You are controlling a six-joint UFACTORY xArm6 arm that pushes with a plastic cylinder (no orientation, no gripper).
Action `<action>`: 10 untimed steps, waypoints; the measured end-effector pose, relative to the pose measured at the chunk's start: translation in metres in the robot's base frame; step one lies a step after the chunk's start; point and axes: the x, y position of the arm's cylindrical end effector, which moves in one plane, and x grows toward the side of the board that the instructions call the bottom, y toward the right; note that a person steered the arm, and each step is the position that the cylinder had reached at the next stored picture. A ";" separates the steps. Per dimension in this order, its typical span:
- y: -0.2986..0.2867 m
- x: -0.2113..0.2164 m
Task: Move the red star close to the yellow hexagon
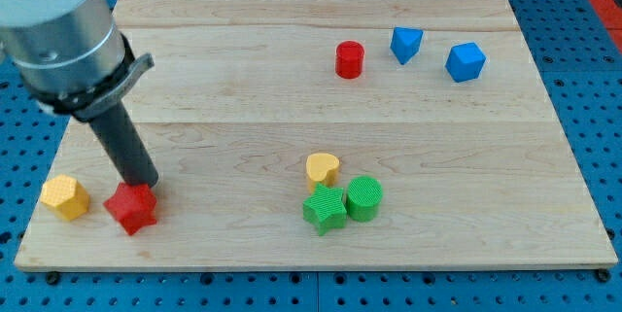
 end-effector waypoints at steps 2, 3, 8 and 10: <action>-0.028 -0.012; 0.023 -0.017; -0.021 0.064; -0.020 0.028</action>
